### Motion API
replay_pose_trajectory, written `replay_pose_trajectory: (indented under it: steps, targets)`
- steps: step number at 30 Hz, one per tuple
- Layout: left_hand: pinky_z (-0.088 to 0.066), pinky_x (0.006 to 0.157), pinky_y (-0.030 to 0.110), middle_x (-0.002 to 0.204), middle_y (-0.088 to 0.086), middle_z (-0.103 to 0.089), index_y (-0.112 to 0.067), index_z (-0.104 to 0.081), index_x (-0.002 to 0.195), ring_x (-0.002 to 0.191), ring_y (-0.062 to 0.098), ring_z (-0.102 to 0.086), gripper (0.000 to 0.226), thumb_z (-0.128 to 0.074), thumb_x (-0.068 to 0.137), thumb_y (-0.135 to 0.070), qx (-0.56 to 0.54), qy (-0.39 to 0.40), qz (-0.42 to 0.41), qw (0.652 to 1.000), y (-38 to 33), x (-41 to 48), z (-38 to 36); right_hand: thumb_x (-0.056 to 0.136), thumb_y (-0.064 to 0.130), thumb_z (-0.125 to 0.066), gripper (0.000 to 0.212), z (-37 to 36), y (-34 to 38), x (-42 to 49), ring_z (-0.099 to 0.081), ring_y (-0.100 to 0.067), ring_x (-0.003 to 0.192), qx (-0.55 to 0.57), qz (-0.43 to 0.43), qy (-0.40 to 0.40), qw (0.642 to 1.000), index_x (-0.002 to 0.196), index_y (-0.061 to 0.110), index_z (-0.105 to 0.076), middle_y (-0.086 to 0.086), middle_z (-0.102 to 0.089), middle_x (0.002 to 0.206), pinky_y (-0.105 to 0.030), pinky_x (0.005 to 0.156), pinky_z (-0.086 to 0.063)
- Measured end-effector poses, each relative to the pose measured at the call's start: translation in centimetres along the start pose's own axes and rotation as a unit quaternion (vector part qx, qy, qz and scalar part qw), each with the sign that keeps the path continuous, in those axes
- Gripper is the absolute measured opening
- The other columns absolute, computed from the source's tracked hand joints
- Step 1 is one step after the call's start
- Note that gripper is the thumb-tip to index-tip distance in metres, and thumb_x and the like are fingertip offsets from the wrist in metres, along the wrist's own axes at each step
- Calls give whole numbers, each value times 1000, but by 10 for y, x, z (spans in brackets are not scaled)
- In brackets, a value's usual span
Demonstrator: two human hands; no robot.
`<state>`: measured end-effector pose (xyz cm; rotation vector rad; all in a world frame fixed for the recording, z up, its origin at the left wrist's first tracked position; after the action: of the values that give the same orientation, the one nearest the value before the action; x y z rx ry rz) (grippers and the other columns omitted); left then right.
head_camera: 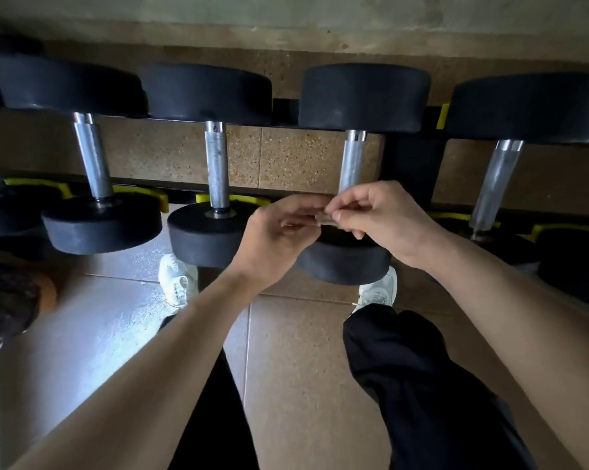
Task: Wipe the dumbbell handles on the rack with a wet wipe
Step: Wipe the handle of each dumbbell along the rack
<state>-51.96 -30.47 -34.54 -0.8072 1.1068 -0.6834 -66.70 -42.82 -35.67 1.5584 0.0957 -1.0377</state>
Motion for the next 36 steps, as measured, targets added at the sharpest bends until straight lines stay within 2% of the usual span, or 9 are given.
replay_pose_trajectory:
  steps: [3,6,10,13,19,23,27,31,36]
  targets:
    - [-56,84,22,96,-4,-76,-10,-72,117,90,7,-73,29,-75,89,-3,8,-14,8,1000,15,-7,19,90,-1,-71,11,-31,4,4,-67,-11,67,86,2,-37,996,93,7,-76,1,-73,73,-21,66,-55]
    - [-62,81,39,87,-2,-78,-16,-77,104,83,15,-76,16,-78,89,-11,26,-32,-5,999,30,-10,50,91,-6,-68,14,-71,13,8,-72,-19,78,145,-6,-56,988,96,6,-75,-11,-76,88,-25,75,-59]
    - [-63,81,50,81,12,-78,-11,-75,89,77,28,-75,6,-76,90,-5,-82,-68,51,993,41,-13,101,84,-10,-69,32,-125,38,15,-75,-21,94,112,25,-63,991,106,12,-76,-5,-77,101,-28,84,-59]
    - [-63,71,37,80,17,-76,-5,-69,87,72,27,-72,10,-73,89,3,-195,-78,102,972,44,-17,137,82,-1,-77,36,-168,59,18,-74,-10,92,36,52,-86,994,111,19,-75,5,-78,101,-20,83,-56]
    - [-57,65,20,73,7,-75,-2,-71,90,67,15,-70,4,-72,90,1,-228,-28,138,963,50,-17,197,84,9,-81,26,-222,74,34,-75,-14,75,14,13,-211,977,110,11,-77,-2,-77,87,-43,76,-64]
    - [-58,85,30,91,1,-78,-19,-77,94,85,15,-71,12,-72,93,-8,-113,-20,108,988,69,3,210,86,21,-81,14,-215,80,57,-69,-11,67,-7,26,-306,952,98,13,-80,1,-75,77,-35,65,-60]
    - [-51,98,24,117,-8,-73,-23,-73,121,111,8,-67,30,-73,91,-22,98,19,76,992,89,14,203,88,4,-75,17,-190,78,93,-75,-13,72,66,-11,-404,912,100,15,-77,1,-76,83,-37,72,-64]
    - [-52,98,32,125,-11,-70,-30,-69,127,117,12,-64,46,-73,86,-49,187,4,83,979,96,6,193,86,3,-76,21,-182,78,125,-75,-12,78,51,-21,-406,912,105,12,-78,0,-77,88,-33,80,-63]
    - [-51,95,34,124,0,-70,-19,-68,127,117,20,-62,66,-70,81,-66,202,-77,104,971,107,-3,176,87,25,-80,6,-190,79,127,-75,-11,74,79,-10,-383,920,90,20,-80,12,-75,76,-30,77,-63]
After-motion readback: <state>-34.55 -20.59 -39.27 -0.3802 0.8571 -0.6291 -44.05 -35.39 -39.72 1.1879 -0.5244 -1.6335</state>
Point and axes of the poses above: each hand's wrist, its own x-axis towards the middle knuckle, its own z-axis out of the back of the hand, y = z × x, the point moved 1 cm from there along x, towards the middle knuckle
